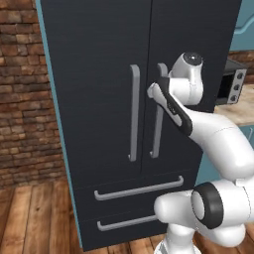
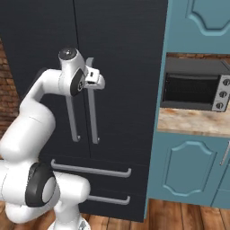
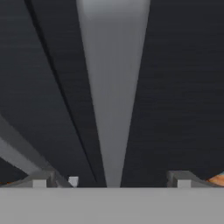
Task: Gather the lemon and garlic from the fridge and place them on a tray on the dining counter. Then gather the chicken drumstick and steak from the fridge and place them on the other tray.
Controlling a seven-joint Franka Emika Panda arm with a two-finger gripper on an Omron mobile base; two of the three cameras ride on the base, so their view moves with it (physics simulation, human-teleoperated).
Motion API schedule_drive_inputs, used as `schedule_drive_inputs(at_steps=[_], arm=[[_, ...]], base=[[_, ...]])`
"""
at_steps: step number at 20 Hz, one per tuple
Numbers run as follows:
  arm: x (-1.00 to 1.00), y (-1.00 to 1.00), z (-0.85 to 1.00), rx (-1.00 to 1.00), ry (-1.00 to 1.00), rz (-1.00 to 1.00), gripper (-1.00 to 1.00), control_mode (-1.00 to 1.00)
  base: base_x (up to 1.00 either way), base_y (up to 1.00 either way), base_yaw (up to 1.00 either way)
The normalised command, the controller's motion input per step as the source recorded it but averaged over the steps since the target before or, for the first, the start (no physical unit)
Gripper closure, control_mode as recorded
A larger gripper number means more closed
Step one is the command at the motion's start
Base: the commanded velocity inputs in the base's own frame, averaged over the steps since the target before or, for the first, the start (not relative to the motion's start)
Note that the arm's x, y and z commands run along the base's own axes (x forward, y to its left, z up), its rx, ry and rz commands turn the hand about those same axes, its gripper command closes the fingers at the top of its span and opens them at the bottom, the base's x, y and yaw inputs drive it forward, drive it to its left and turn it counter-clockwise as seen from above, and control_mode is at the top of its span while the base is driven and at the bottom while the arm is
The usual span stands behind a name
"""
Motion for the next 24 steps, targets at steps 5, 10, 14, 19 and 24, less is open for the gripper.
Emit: schedule_drive_inputs(at_steps=[5, 10, 14, 19, 24], arm=[[0.42, 0.02, 0.0, 0.0, -0.12, 0.0, -1.0, -1.0], [0.43, 0.0, 0.0, 0.0, -0.11, 0.0, -1.0, -1.0], [0.46, 0.0, 0.0, 0.0, -0.1, 0.0, -1.0, -1.0], [0.5, 0.04, 0.0, 0.0, -0.05, 0.0, 1.0, -1.0], [-0.12, 0.04, 0.0, 0.0, 0.0, -0.04, 1.0, -1.0]], base=[[0.0, 0.0, 0.0], [0.0, 0.0, 0.0], [0.0, 0.0, 0.0], [0.0, 0.0, 0.0], [0.0, 0.0, 0.0]])
